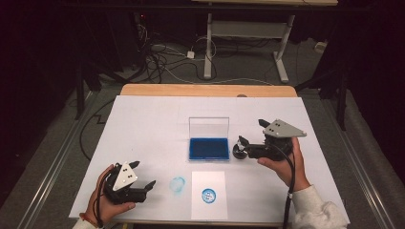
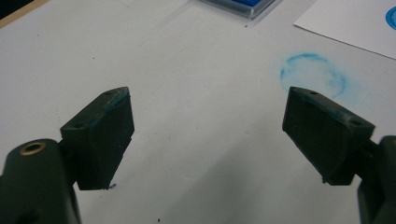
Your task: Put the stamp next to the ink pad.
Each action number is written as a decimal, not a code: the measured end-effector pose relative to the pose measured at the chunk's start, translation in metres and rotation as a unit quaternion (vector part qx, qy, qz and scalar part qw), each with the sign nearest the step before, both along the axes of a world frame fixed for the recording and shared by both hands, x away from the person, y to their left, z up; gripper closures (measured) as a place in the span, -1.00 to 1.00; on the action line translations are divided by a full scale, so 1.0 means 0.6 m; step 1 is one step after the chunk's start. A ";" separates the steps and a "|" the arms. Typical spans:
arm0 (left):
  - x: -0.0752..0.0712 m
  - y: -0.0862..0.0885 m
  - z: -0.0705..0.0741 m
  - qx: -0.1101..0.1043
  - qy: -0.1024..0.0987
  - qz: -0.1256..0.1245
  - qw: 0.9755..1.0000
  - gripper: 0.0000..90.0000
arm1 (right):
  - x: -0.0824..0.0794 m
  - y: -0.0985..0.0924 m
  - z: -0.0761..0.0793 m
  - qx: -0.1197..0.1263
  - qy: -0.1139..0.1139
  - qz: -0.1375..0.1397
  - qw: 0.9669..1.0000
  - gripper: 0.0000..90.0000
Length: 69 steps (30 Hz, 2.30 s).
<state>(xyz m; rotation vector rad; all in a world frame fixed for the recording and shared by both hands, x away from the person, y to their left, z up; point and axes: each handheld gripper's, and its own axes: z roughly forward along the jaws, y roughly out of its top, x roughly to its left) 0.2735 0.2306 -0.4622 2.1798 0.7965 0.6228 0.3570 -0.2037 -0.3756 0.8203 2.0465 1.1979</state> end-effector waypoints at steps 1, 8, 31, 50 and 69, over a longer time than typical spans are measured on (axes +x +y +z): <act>0.000 0.000 0.001 0.002 -0.006 -0.001 1.000 -0.64 | -0.002 0.000 0.001 -0.001 0.000 0.003 1.000 -0.64; -0.003 0.000 0.002 0.006 -0.010 0.000 1.000 -0.64 | -0.024 0.003 0.010 -0.012 -0.014 0.012 1.000 -0.64; -0.004 -0.002 0.000 0.015 -0.010 0.000 1.000 -0.64 | -0.062 -0.013 0.008 -0.034 -0.031 0.028 0.999 -0.63; -0.003 -0.001 0.000 0.011 -0.008 0.004 1.000 -0.64 | -0.092 -0.040 -0.015 -0.040 -0.034 0.038 0.998 -0.63; -0.003 -0.003 0.000 0.011 -0.009 0.001 1.000 -0.64 | -0.112 -0.080 -0.073 -0.031 -0.027 0.024 0.999 -0.63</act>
